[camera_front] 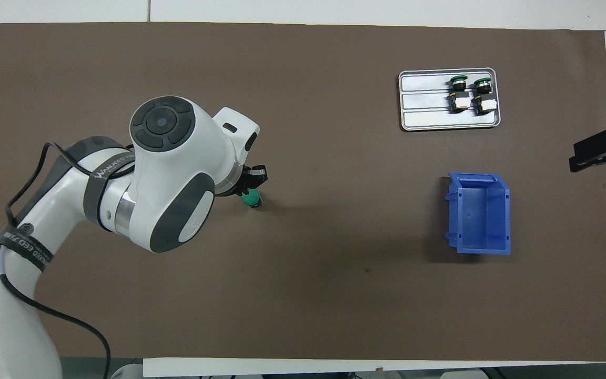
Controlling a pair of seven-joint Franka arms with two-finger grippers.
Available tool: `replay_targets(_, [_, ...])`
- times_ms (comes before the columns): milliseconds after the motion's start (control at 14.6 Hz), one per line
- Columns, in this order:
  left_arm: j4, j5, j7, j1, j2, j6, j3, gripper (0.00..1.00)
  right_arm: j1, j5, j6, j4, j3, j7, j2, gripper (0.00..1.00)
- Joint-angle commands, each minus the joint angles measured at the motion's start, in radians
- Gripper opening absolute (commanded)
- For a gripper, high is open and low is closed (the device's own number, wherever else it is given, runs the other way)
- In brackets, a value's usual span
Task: Place and press button with both arms
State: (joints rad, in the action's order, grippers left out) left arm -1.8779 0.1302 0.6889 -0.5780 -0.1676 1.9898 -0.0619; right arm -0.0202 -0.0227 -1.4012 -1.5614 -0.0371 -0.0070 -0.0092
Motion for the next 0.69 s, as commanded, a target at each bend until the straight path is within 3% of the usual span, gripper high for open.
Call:
replay_targets(0, [-0.035, -0.021, 0.003, -0.026, -0.007, 0.043, 0.013, 0.12, 0.002, 0.004, -0.009, -0.029, -0.004, 0.010, -0.025, 0.99])
replay_targets(275, [-0.047, -0.021, 0.003, -0.026, -0.012, 0.085, 0.011, 0.12, 0.002, 0.004, -0.009, -0.029, -0.004, 0.010, -0.025, 0.99])
replay_targets(412, [-0.070, -0.021, 0.001, -0.023, -0.010, 0.095, 0.011, 0.04, 0.002, 0.004, -0.010, -0.029, -0.004, 0.010, -0.025, 0.99])
replay_targets(618, [-0.073, -0.021, 0.000, -0.023, -0.009, 0.096, 0.013, 0.01, 0.002, 0.004, -0.009, -0.029, -0.004, 0.010, -0.025, 0.99])
